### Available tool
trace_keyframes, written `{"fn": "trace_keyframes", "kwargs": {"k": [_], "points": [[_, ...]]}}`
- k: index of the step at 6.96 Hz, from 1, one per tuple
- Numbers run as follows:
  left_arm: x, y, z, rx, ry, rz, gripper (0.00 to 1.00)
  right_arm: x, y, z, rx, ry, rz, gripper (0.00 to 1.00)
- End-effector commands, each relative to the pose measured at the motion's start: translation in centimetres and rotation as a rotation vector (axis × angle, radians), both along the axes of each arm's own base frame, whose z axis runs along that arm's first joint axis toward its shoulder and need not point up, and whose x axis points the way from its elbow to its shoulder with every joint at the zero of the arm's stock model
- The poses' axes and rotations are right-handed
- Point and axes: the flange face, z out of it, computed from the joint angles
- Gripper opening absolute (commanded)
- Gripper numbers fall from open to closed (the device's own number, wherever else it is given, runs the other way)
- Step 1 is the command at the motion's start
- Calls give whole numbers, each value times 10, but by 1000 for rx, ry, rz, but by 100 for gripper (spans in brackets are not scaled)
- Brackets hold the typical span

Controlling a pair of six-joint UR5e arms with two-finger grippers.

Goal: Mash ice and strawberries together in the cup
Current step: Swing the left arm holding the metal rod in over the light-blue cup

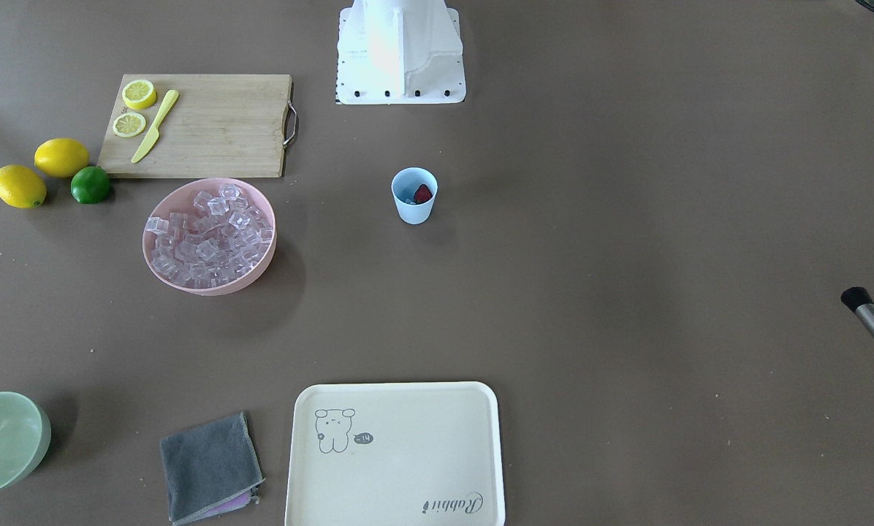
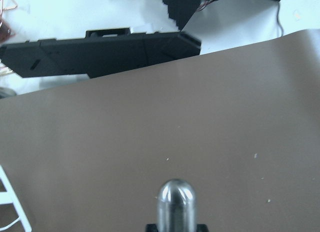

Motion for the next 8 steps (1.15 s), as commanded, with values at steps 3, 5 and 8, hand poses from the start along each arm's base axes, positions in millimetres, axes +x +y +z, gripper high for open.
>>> {"fn": "trace_keyframes", "kwargs": {"k": [3, 5, 8], "points": [[117, 22, -141, 238, 191, 94, 0, 3, 3, -4, 1, -6, 12, 100], [150, 45, -171, 358, 251, 152, 0, 2, 0, 1, -8, 1, 13, 100], [208, 94, -215, 349, 464, 211, 0, -8, -18, 32, -65, 27, 7, 100]]}}
